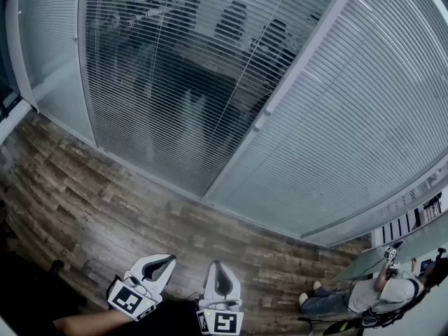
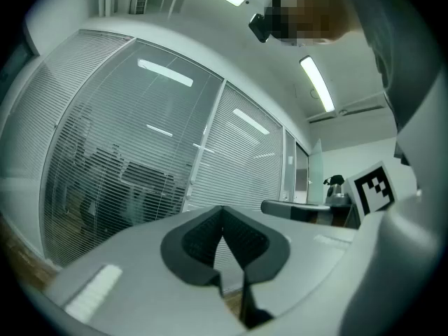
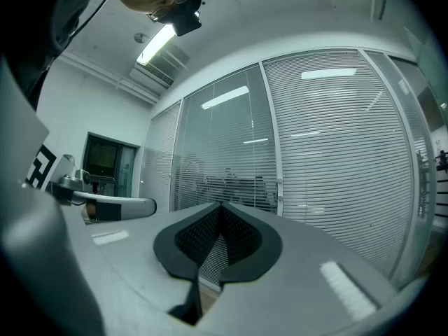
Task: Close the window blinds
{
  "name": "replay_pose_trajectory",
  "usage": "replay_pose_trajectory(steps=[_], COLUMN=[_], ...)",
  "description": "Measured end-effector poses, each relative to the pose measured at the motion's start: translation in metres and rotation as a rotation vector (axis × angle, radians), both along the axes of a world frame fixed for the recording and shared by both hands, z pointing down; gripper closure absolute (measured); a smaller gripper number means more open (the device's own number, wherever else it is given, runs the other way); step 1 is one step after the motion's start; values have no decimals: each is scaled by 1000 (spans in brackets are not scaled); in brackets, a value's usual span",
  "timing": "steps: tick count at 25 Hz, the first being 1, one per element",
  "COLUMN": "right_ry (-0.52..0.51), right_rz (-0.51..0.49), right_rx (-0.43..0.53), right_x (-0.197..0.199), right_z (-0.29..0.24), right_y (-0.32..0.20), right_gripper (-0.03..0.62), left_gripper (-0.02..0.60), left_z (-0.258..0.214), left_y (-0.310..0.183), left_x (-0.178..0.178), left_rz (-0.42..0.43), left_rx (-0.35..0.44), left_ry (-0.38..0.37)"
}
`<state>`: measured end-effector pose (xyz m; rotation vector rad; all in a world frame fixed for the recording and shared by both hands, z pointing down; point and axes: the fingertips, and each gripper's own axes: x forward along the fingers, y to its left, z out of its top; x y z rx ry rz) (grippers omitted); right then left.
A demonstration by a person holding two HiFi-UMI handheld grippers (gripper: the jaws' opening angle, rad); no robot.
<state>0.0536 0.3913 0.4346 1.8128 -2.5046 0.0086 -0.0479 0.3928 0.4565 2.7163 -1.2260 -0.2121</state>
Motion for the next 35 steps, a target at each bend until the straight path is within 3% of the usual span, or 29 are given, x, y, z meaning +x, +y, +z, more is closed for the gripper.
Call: replay_pose_trajectory(steps=[9,19,30,35], right_ry=[11,-60,-36,9], right_rz=[8,24,-34,-53], right_rx=[5,6,-46,-91], right_x=[-3,-2,-59,-63], right_z=[2,-3,17,26], right_y=[-7,-8,2,-15], right_gripper=[594,592,592,592], left_gripper=[583,583,583,583], left_z=[-7,-11,13,18], left_y=[-10,-11,-3,-18], left_x=[-6,-9,-53,-58], left_rz=[-13,8,7,-14], left_rx=[-2,19,-13,-42], left_ry=[39,45,32,50])
